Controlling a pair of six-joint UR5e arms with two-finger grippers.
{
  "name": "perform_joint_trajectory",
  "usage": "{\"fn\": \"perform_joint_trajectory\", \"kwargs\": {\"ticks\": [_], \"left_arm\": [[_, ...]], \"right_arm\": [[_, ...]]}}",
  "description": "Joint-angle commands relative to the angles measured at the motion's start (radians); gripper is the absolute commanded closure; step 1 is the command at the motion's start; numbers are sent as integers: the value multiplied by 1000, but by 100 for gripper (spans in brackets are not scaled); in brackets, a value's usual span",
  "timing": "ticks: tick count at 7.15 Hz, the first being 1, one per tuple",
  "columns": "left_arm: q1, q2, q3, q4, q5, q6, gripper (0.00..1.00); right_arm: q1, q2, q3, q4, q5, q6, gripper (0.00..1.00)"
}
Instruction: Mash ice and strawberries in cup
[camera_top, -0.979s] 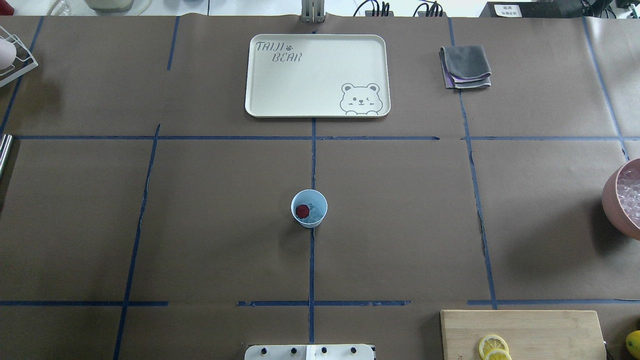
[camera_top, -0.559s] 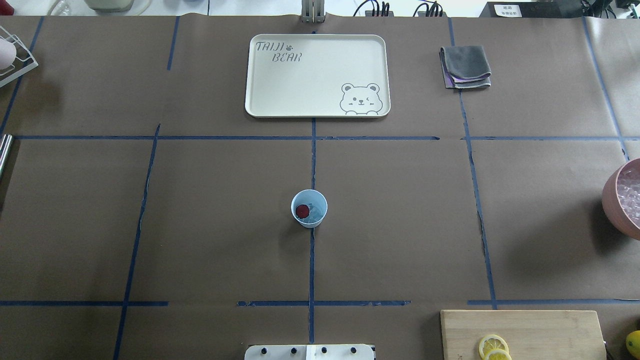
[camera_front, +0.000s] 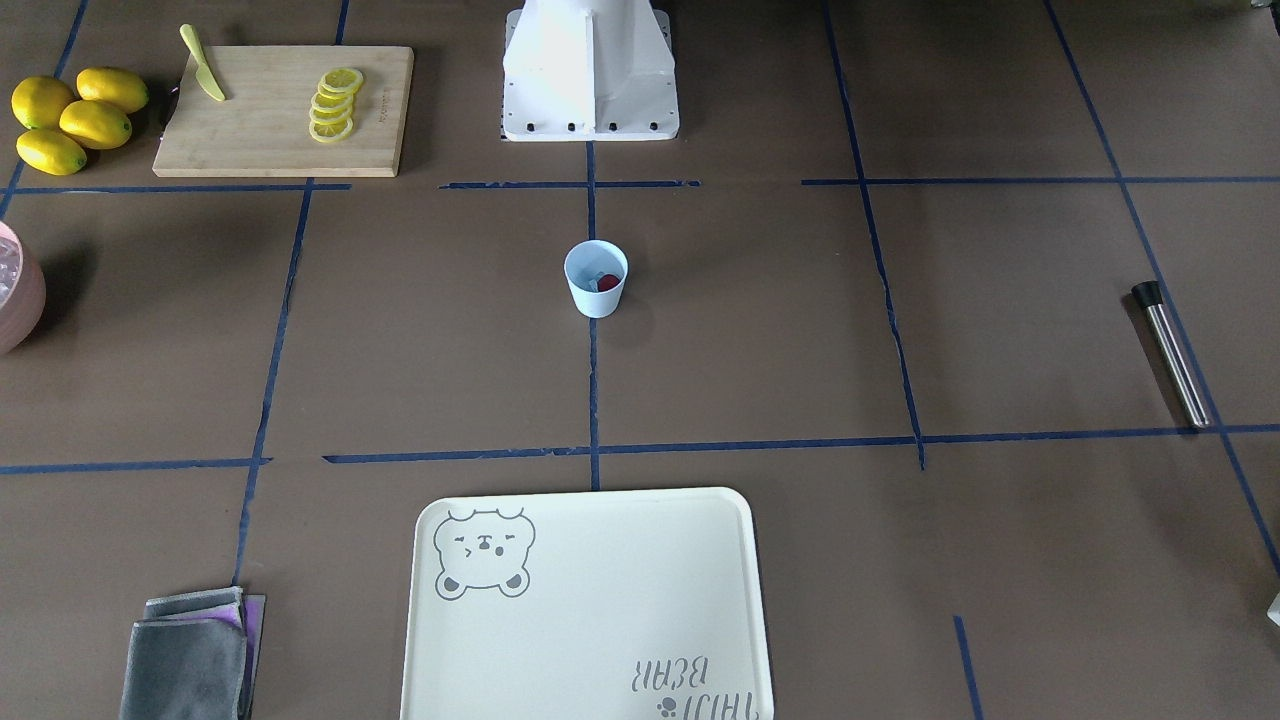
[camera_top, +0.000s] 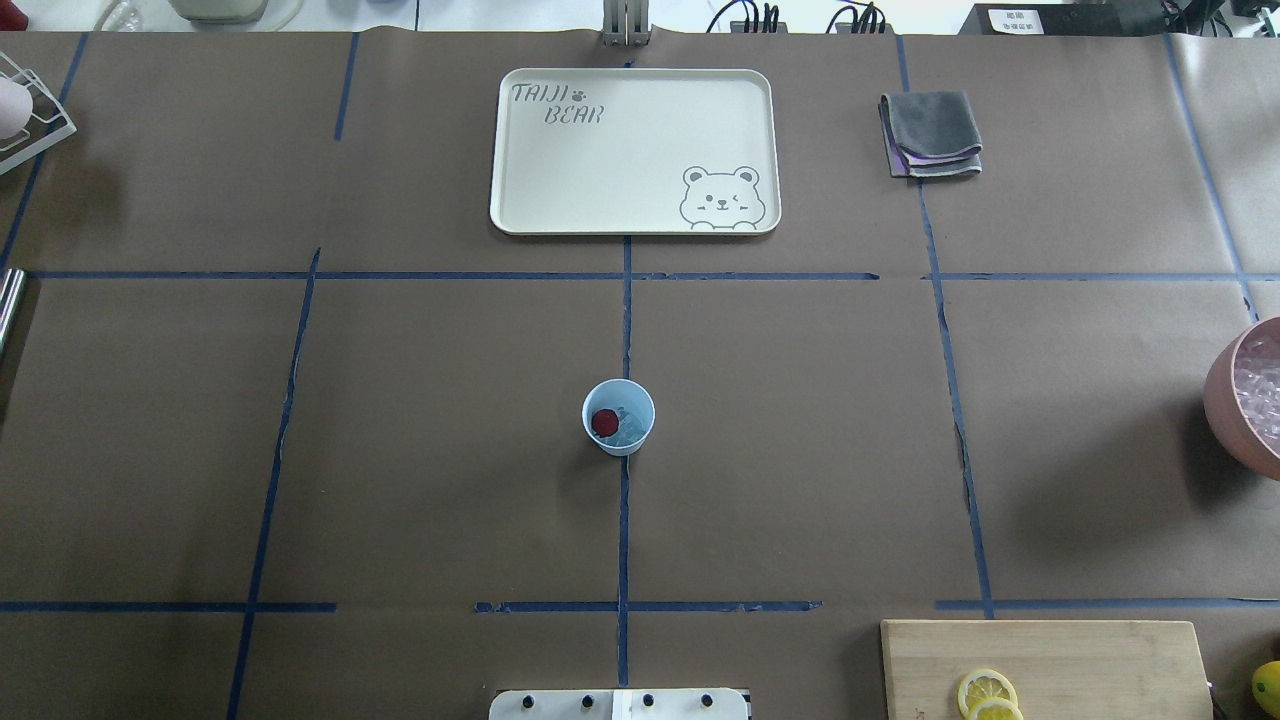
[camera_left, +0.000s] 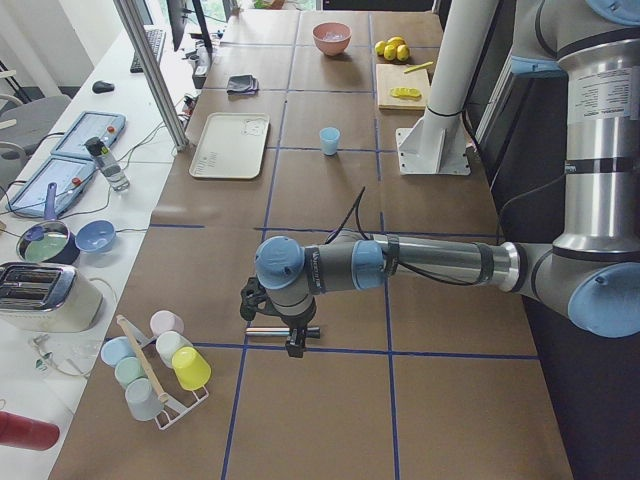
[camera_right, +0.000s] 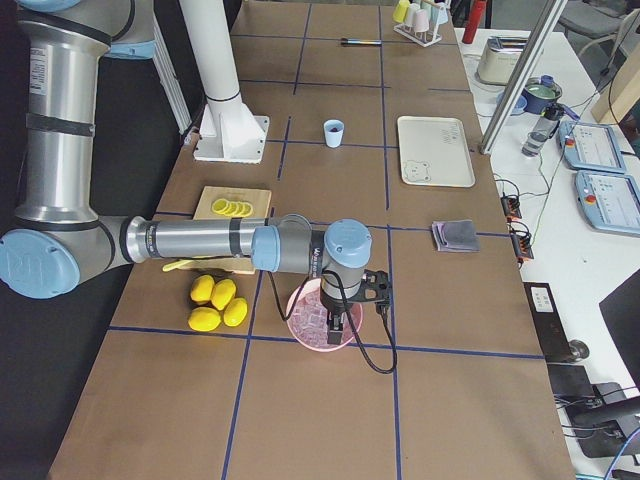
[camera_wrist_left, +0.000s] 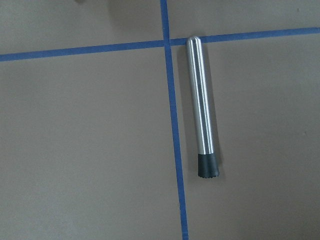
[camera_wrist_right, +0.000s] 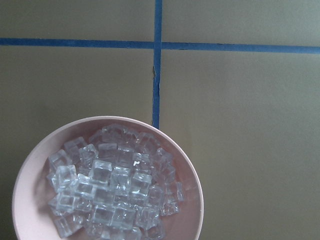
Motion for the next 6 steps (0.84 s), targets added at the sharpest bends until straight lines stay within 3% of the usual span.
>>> {"fn": "perform_joint_trajectory", "kwargs": {"ticks": [1, 2, 6], "left_arm": [[-1, -1, -3, -4, 49, 3, 0], [-1, -4, -5, -8, 114, 3, 0], [0, -1, -8, -7, 103, 6, 0]], "right_arm": [[0, 0, -1, 2, -4, -7, 0], [0, 0, -1, 2, -5, -6, 0], [0, 0, -1, 2, -2, -4, 0]]}}
